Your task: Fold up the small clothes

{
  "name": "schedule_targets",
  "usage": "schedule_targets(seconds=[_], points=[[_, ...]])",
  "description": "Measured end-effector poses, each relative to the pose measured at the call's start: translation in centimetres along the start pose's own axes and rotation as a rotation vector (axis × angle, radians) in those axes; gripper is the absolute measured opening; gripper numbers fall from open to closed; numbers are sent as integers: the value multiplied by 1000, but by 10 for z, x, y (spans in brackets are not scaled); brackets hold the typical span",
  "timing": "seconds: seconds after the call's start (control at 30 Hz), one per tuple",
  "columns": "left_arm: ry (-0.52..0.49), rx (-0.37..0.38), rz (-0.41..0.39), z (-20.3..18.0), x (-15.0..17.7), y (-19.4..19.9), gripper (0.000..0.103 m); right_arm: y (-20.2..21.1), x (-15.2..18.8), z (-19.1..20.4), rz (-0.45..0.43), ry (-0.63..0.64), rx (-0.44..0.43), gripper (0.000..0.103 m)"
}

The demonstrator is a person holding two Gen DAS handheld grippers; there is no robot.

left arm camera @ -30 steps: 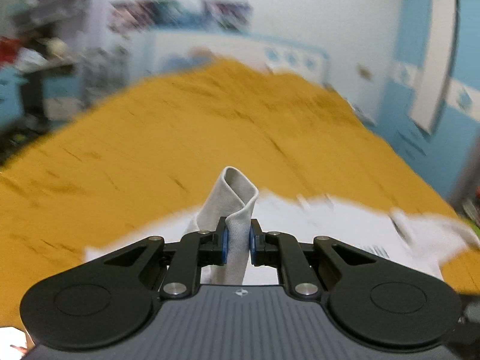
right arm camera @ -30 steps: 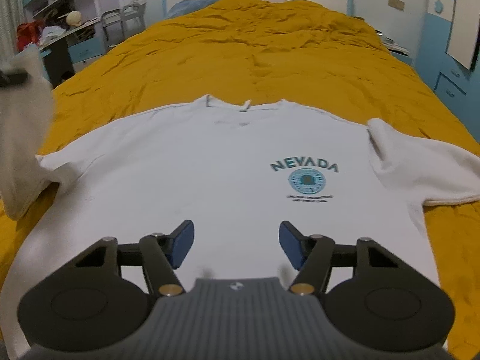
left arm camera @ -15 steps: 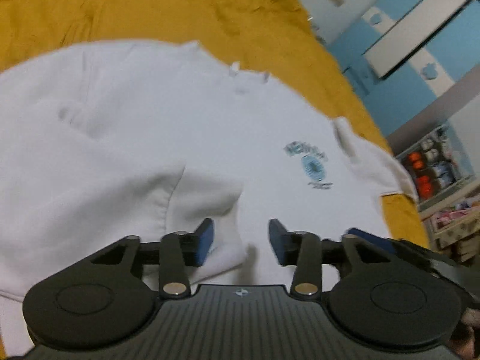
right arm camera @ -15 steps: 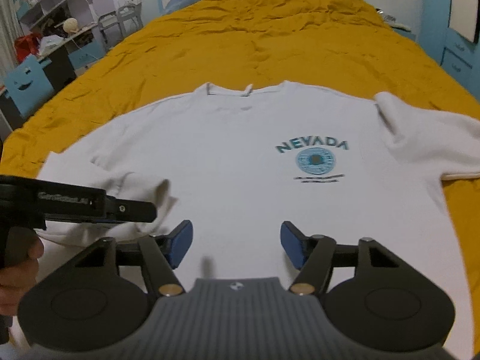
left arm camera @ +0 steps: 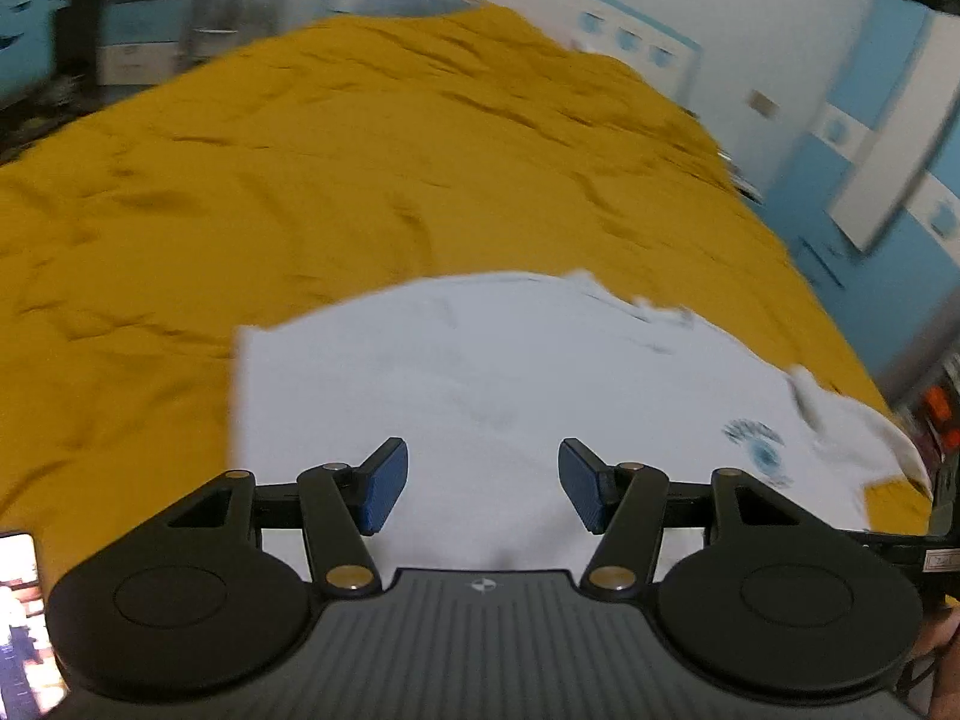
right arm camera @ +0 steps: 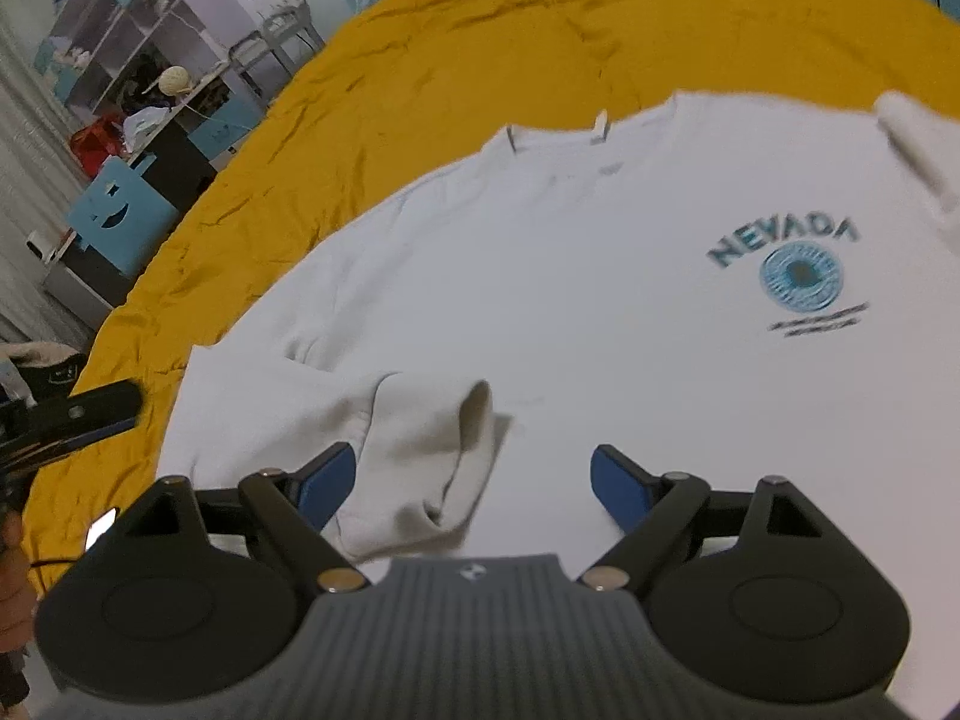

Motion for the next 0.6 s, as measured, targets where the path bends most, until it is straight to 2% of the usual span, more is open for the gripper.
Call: schedule_targets(seconds=[0.1,0.2,0.23,0.27,0.3,0.37,0.4,0.5,0.6], points=[[47,-35,-26,22,-7,6,68,-20,-1,2,54,-72,-45,79],[52,-84,-70,36,-16,17,68,-38,2,8,100,-100,-77,69],[52,-99,-87,40,-19,22,68,-41,2,14,107,-82,-81,61],[55,-116,-97,45,-23,26,68,-44,2,21,111,-48,-89,45],[56,-130,-101,48,-26,29,68,-46,2,27,117,-15,-90,36],[51,-136,-96,53,-28,34,68,-47,-2,35,113,39,-64,4],[49,-134,-87,55,-26,34,68,-45,-8,36,96,57,-56,0],[48,-111,-57,51,-14,21,68,-29,-35,42,22,75,-92,0],[48,-80,-41,44,-1,10,68,-7,-76,53,-70,137,-99,0]])
Point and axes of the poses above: each gripper's, at about its wrist camera, not at the fingertips, and y roughly against the way its jaws point, z to its left, x to its underside, the point moved 8 cm from there along -y, roughly the way its jaws point, and after that the axes turned 10 degrees about y, right-handed, at the moved point
